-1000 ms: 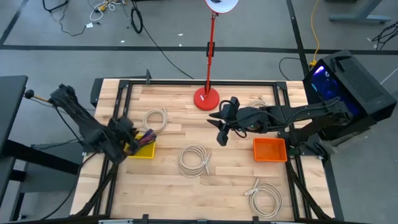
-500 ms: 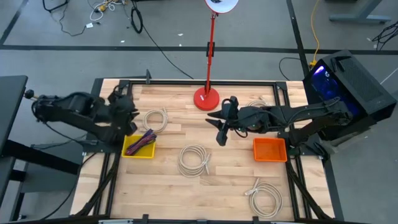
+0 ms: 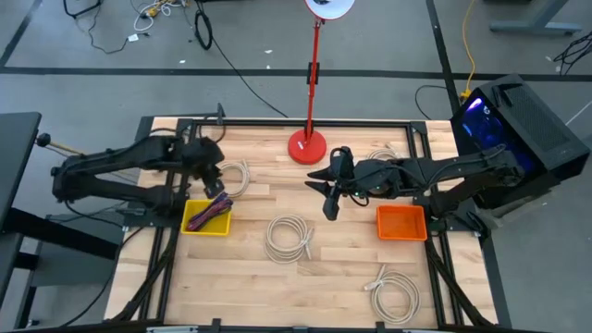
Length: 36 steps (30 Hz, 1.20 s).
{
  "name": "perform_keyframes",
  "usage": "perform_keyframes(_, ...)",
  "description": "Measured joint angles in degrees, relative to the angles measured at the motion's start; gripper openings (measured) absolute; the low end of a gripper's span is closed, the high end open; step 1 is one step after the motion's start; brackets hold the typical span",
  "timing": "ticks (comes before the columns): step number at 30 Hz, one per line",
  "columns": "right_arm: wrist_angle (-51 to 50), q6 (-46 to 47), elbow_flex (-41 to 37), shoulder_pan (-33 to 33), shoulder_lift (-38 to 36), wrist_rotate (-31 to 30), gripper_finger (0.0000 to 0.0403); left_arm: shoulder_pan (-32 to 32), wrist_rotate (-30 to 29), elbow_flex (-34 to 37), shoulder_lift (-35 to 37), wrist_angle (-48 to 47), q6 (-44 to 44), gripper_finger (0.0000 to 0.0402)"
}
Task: Pick & Place USB Port
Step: Put the brown HDMI cable into the orange bin
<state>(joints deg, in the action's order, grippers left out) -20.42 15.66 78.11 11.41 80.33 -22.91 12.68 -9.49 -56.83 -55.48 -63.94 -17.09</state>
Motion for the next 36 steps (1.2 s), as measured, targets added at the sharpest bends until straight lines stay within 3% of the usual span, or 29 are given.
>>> perform_keyframes(6,-0.05,-0.04,0.00,1.23,2.02,0.01,0.0105,6.03,11.61,5.46,-6.35,8.49,2.80,0.0096)
perform_keyframes(13,0.40,0.21,0.00,2.44,5.55,3.43,0.0105,9.27,13.66,5.36,-15.21,11.94,5.59,0.0112)
perform_keyframes(27,0.88,0.17,0.00,3.83,5.75,3.55,0.0105,12.66,20.22,5.34,-30.71,17.23,9.43,0.0135)
perform_keyframes(36,5.73,-1.14,0.00,3.83,5.75,4.54,0.0105,12.67,15.43,5.30,-35.99,17.65,10.34,0.0139)
